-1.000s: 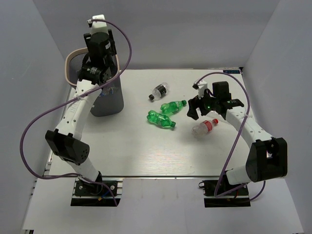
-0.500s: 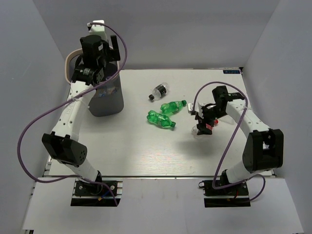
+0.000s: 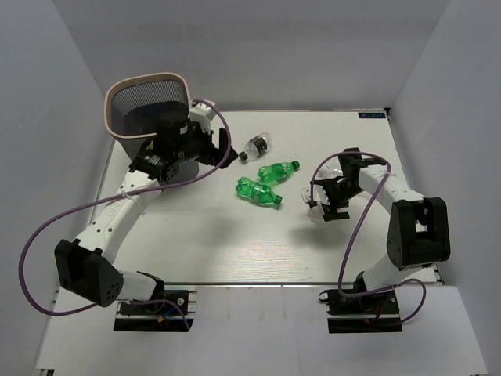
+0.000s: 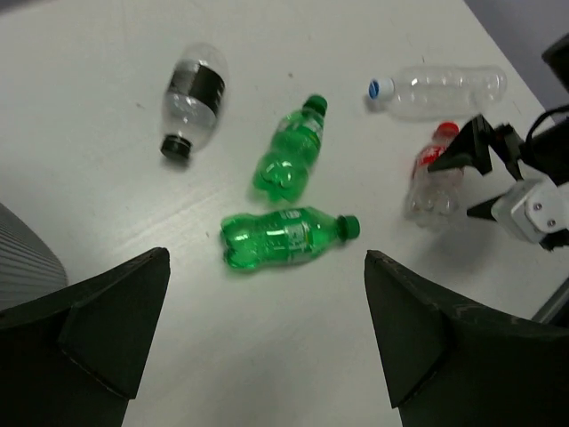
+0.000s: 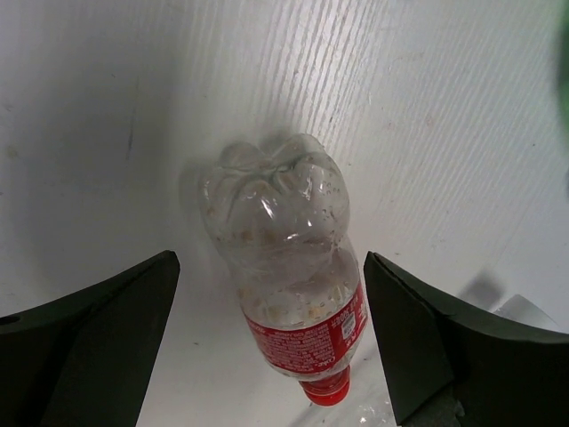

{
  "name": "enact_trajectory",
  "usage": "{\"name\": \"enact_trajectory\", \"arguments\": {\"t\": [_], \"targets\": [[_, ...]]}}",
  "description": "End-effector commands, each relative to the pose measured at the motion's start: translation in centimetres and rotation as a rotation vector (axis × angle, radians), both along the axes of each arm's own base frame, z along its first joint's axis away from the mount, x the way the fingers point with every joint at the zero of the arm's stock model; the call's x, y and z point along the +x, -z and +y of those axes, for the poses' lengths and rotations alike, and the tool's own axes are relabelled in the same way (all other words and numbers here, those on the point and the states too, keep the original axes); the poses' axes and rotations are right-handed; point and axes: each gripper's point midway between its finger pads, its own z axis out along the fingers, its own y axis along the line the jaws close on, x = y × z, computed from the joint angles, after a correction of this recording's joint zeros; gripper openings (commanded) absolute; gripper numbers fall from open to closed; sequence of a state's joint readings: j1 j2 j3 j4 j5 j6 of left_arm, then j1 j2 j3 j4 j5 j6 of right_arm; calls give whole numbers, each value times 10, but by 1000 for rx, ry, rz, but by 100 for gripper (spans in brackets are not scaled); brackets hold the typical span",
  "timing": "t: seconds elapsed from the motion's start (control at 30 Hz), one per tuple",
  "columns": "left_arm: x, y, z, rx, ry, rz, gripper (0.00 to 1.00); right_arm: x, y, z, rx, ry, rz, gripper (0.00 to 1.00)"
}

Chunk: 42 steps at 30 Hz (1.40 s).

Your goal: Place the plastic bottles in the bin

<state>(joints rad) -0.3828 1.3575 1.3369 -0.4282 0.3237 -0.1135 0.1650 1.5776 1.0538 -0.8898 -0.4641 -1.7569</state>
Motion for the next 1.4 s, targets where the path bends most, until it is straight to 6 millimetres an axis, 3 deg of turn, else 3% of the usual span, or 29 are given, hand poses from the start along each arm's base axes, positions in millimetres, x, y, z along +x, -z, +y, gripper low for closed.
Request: {"name": "enact_trajectory", "arguments": {"t": [0.0, 0.07, 0.2, 0.23, 0.27, 0.3, 0.33, 0.37, 0.4, 0.47, 0.53, 0.57, 0.63, 0.7, 0.73, 0.77, 0.8, 0.83, 0.9, 0.93, 0.97, 1.0, 1.1, 1.13, 1.17, 1.2, 1.23, 1.3, 1.37], "targets": [[-26, 13, -6, -27, 39, 47, 100, 22, 12, -8, -67, -32, -100, 90], [-37, 23, -9, -18, 43, 65, 100, 31, 19, -5, -71, -16, -138, 90], [-63, 89, -10, 19, 43, 242, 100, 23, 32, -6, -97, -14, -97, 84], [-70, 102, -11, 28, 50, 274, 100, 22, 32, -6, -100, -18, -83, 76], [-84, 127, -11, 50, 57, 336, 100, 20, 32, -4, -96, -16, -65, 69], [-86, 136, -10, 45, 48, 356, 100, 16, 33, -1, -81, -13, -35, 59], [-95, 141, -14, 30, 55, 381, 100, 12, 21, 5, -49, -14, 16, 38], [-109, 161, -13, 48, 59, 434, 100, 11, 14, 9, -25, -9, 41, 30], [-112, 159, -12, 32, 54, 427, 100, 17, -1, 29, 75, 1, 69, 23], [-126, 175, -9, 50, 41, 463, 100, 21, -36, 42, 148, 58, 126, 13], [-132, 187, -4, 55, 24, 486, 100, 46, -98, 75, 327, 54, 71, 13], [-136, 190, -6, 52, 27, 495, 100, 48, -113, 85, 363, 79, 91, 13], [-141, 194, -9, 44, 38, 511, 100, 67, -182, 124, 536, 35, 26, 13], [-145, 196, -14, 31, 53, 512, 100, 83, -237, 154, 674, 36, -16, 13], [-145, 201, -14, 27, 46, 524, 100, 79, -259, 171, 740, 34, 27, 13], [-148, 204, -16, 26, 50, 532, 100, 93, -284, 184, 810, -6, -66, 14], [-150, 206, -17, 27, 57, 543, 100, 98, -311, 197, 896, 27, -42, 14], [-150, 208, -17, 20, 52, 547, 100, 89, -320, 216, 939, -11, -35, 17], [-152, 210, -21, 24, 64, 548, 100, 97, -380, 240, 1113, -143, -270, 17], [-155, 210, -23, 28, 76, 548, 100, 95, -383, 256, 1158, -105, -157, 17], [-153, 212, -24, 29, 76, 549, 100, 105, -406, 264, 1227, -130, -242, 17], [-156, 212, -26, 32, 86, 549, 100, 95, -435, 278, 1332, -171, -293, 15], [-161, 218, -27, 45, 94, 566, 100, 106, -462, 306, 1477, -155, -300, 15], [-161, 218, -27, 45, 94, 566, 100, 93, -488, 312, 1530, -200, -357, 15], [-164, 218, -29, 42, 97, 572, 100, 100, -483, 328, 1555, -211, -369, 15], [-166, 222, -27, 48, 95, 581, 100, 100, -496, 328, 1616, -198, -422, 17], [-168, 222, -29, 51, 104, 581, 100, 87, -503, 337, 1651, -228, -446, 19], [-173, 223, -29, 44, 100, 597, 100, 81, -505, 340, 1713, -255, -505, 23], [-178, 228, -26, 45, 93, 612, 100, 72, -489, 360, 1726, -256, -460, 23]]}}
